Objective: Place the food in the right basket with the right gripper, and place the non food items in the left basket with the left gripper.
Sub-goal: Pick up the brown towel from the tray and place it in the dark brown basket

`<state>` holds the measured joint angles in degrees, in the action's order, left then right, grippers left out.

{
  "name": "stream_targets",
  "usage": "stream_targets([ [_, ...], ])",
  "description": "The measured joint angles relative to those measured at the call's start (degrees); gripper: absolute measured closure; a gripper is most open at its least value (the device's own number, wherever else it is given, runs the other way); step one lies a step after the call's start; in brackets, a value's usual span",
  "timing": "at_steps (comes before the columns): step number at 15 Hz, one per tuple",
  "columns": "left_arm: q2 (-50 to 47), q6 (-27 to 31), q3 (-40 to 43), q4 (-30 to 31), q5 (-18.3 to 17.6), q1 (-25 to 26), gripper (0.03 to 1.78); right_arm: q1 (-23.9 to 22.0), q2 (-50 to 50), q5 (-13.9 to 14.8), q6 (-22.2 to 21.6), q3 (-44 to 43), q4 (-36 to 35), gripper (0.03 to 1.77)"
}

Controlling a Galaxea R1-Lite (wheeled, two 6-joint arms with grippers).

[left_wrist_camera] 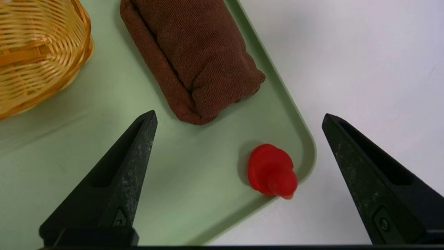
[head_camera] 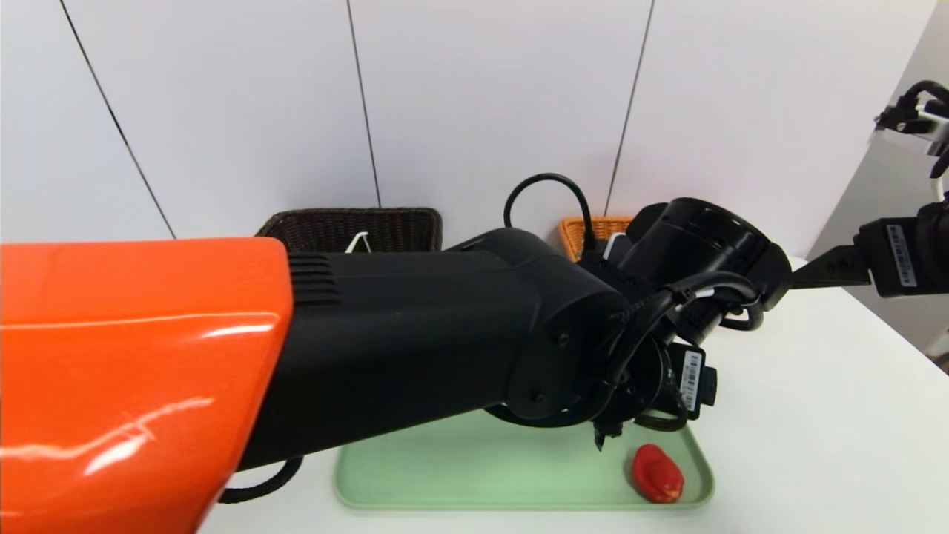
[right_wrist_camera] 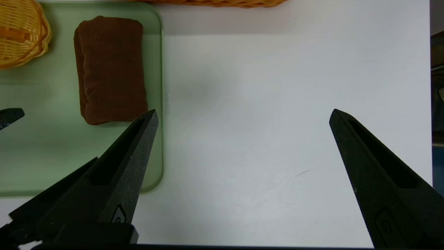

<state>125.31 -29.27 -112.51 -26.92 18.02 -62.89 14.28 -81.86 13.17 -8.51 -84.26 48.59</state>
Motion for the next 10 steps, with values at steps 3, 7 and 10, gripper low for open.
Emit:
stream_targets([
  [3, 2.17, 0.91, 0.0, 2.89, 1.07, -0.12, 0.12, 0.02, 1.07, -0.02, 0.0, 1.33, -0.02, 0.1],
  [7, 4.49, 1.6, -0.01, 4.82, 1.18, -0.04, 0.12, 0.09, 2.07, 0.0, 0.02, 2.86, 0.0, 0.1],
  [10, 5.84, 2.12, -0.06, 6.17, 1.18, 0.29, 0.12, 0.2, 2.67, -0.02, 0.02, 3.75, 0.0, 0.1],
])
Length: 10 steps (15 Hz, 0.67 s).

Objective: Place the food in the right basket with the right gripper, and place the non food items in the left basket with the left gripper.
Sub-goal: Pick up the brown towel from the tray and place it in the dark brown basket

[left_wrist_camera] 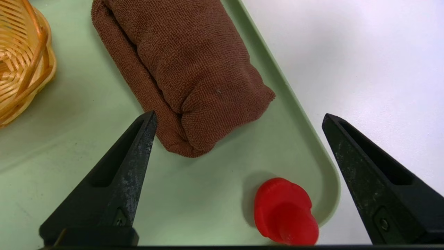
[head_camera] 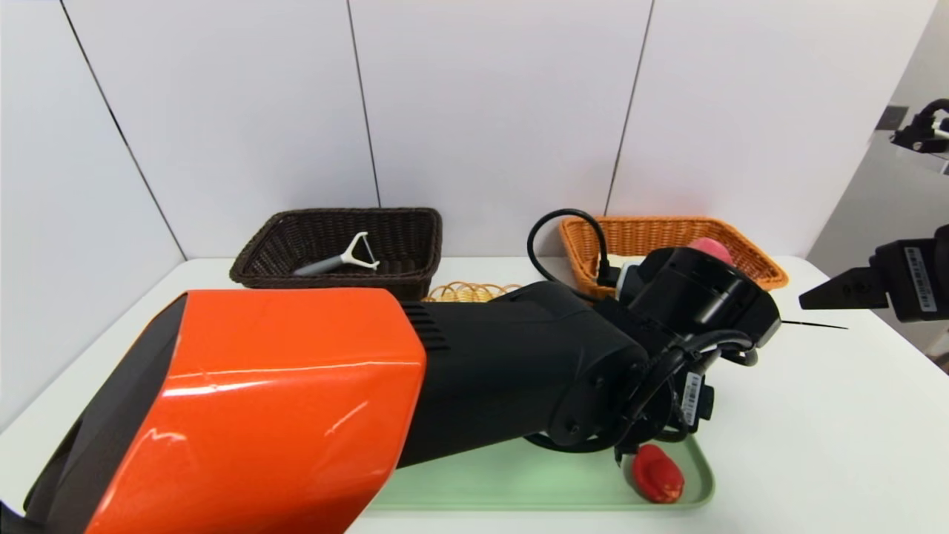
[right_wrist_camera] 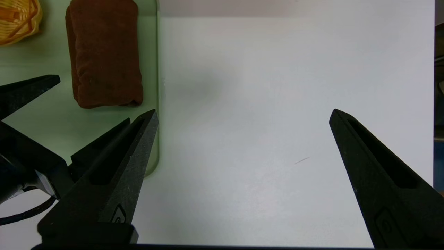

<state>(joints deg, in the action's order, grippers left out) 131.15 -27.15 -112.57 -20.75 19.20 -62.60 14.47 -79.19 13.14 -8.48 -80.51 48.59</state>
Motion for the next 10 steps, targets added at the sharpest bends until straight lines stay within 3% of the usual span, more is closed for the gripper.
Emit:
stream_targets([
  [4, 0.99, 3.62, -0.05, 3.34, -0.1, 0.33, 0.12, 0.52, 0.59, 0.05, 0.09, 0.94, -0.13, 0.1],
  [10, 3.22, 4.57, 0.0, 5.77, -0.16, 2.43, 0.12, 0.63, 0.77, 0.06, 0.09, 1.49, -0.17, 0.09],
])
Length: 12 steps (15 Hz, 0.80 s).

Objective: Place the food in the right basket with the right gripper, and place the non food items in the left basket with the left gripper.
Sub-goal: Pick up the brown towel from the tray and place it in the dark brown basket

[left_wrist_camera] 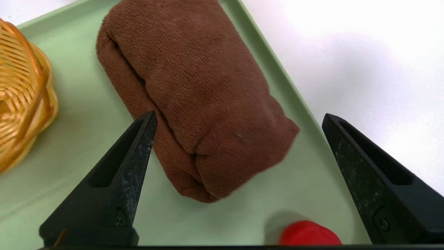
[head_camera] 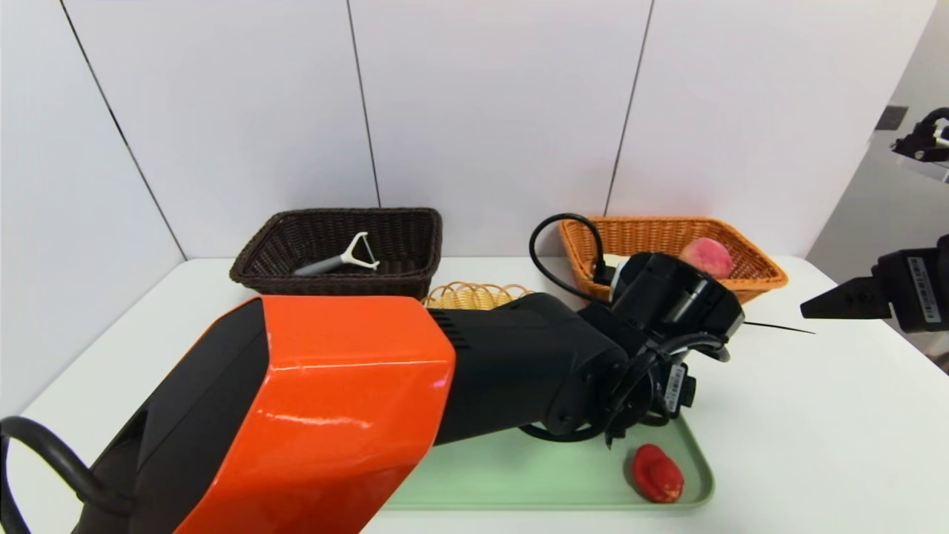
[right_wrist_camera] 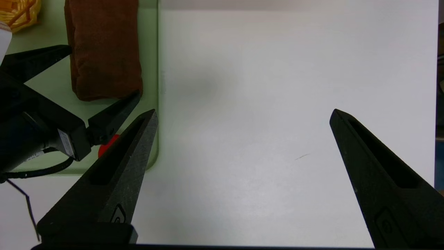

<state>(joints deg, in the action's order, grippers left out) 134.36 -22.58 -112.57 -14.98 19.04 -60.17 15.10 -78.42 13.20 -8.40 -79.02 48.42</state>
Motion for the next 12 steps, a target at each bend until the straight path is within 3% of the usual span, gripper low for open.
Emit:
stream_targets([
  [10, 2.84, 1.11, -0.02, 2.17, -0.2, 1.57, 0.12, 0.02, 0.43, -0.01, 0.0, 0.96, 0.0, 0.09],
  [12, 2.96, 1.17, -0.02, 2.26, -0.2, 1.68, 0.43, 0.02, 0.52, -0.01, 0.0, 1.05, 0.0, 0.09],
])
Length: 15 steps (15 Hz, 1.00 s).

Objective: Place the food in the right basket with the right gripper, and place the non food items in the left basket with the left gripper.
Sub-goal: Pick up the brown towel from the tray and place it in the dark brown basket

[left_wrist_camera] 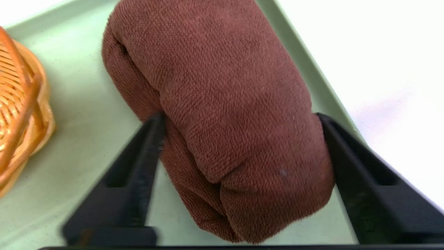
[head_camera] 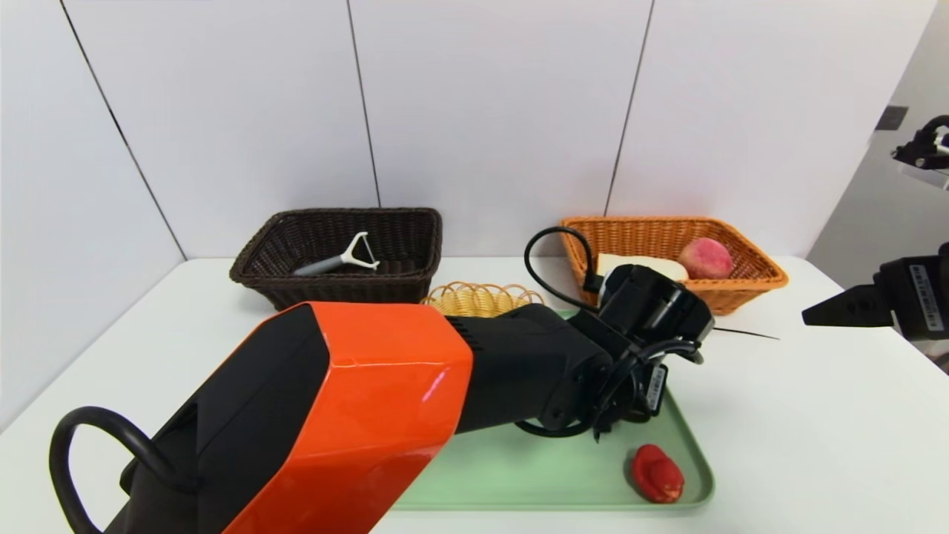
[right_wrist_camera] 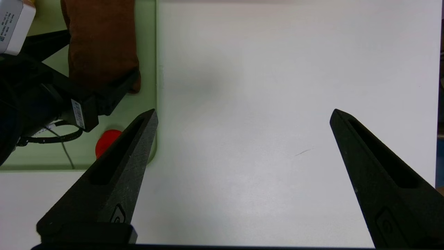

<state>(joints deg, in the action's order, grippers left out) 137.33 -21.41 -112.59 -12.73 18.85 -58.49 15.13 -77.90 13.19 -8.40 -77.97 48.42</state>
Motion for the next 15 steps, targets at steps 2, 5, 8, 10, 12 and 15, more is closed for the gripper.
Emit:
stream_targets([
  [2, -0.11, 0.96, 0.0, 0.05, 0.0, -0.13, 0.72, 0.0, 0.01, 0.0, 0.0, 0.0, -0.05, 0.09],
  [5, -0.67, 1.29, 0.0, -0.02, 0.0, -0.09, 1.02, 0.0, 0.06, 0.0, 0.0, 0.13, -0.02, 0.09],
  [8, -1.9, 1.65, 0.0, -0.48, -0.05, -0.33, 1.53, -0.04, 0.11, 0.0, -0.02, 0.29, -0.07, 0.09],
  [10, -3.28, 3.11, 0.0, -1.41, -0.16, -0.68, 1.53, -0.04, 0.11, 0.01, -0.06, 0.33, -0.11, 0.09],
  [12, -4.83, 3.28, 0.02, -2.95, -0.16, -1.35, 1.53, -0.04, 0.12, -0.02, -0.11, 0.33, -0.11, 0.09],
  [15, -7.75, 3.5, 0.09, -5.49, -0.11, -2.78, 1.53, -0.11, 0.26, 0.0, -0.06, 0.29, -0.6, 0.09],
])
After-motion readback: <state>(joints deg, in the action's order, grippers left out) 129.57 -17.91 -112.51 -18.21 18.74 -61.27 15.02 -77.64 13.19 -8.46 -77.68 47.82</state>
